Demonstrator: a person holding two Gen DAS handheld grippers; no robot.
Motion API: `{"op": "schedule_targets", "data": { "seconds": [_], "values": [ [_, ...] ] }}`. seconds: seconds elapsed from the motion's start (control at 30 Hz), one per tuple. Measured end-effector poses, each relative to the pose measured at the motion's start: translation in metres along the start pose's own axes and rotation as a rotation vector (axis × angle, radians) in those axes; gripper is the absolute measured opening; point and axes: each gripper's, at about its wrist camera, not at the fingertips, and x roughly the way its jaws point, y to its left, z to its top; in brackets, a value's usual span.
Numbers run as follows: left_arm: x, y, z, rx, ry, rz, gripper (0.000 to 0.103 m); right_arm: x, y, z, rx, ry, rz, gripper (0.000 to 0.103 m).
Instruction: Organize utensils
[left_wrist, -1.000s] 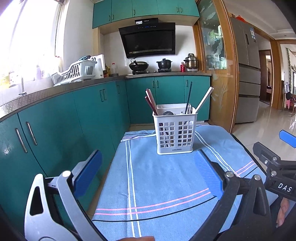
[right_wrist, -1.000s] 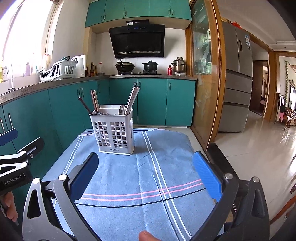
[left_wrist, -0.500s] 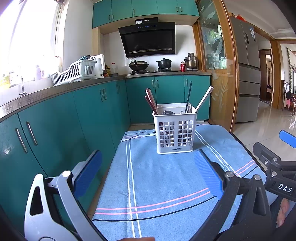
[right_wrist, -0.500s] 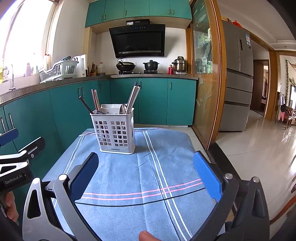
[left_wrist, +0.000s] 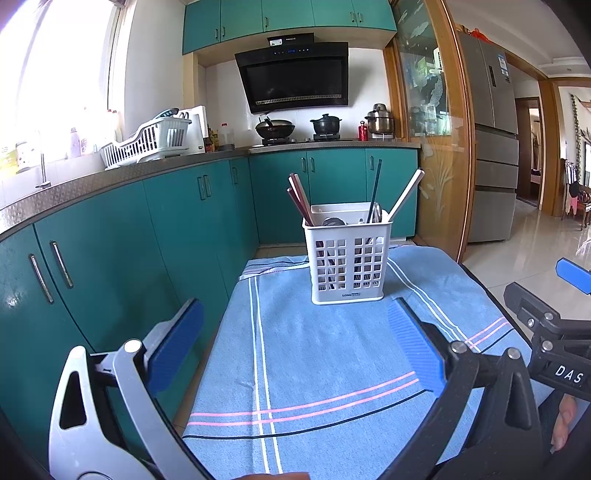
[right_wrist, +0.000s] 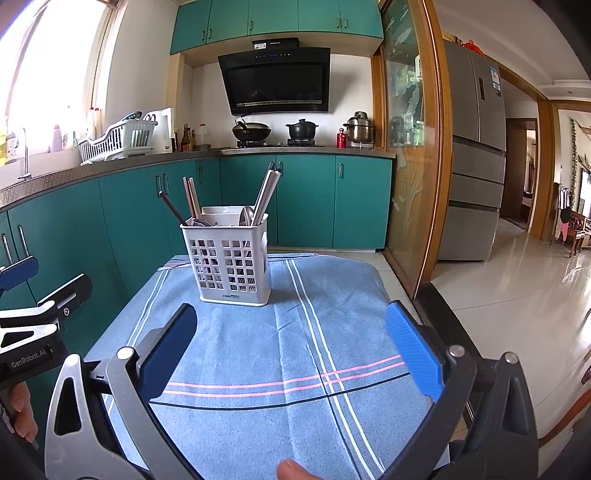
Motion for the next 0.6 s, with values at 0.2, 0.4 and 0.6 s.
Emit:
{"op": "schedule_targets", "data": {
  "seconds": [0.2, 0.4, 0.6],
  "values": [
    [-0.0011, 0.0021, -0.0001, 0.0, 0.002, 0.003, 0.099, -0.0008, 0.0016, -0.0011, -0.002, 0.001, 0.003, 0.1],
    [-0.0023, 0.0018, -0.0003, 0.005, 0.003, 0.001, 0.099, -0.0021, 0.0038, -0.0013, -0.002, 0.0, 0.006, 0.1],
    [-0.0027, 0.0022, 0.0001, 0.007, 0.008, -0.005, 0.099, -0.002, 0.0045, -0.0014, -0.002, 0.001, 0.006, 0.1]
  ]
}}
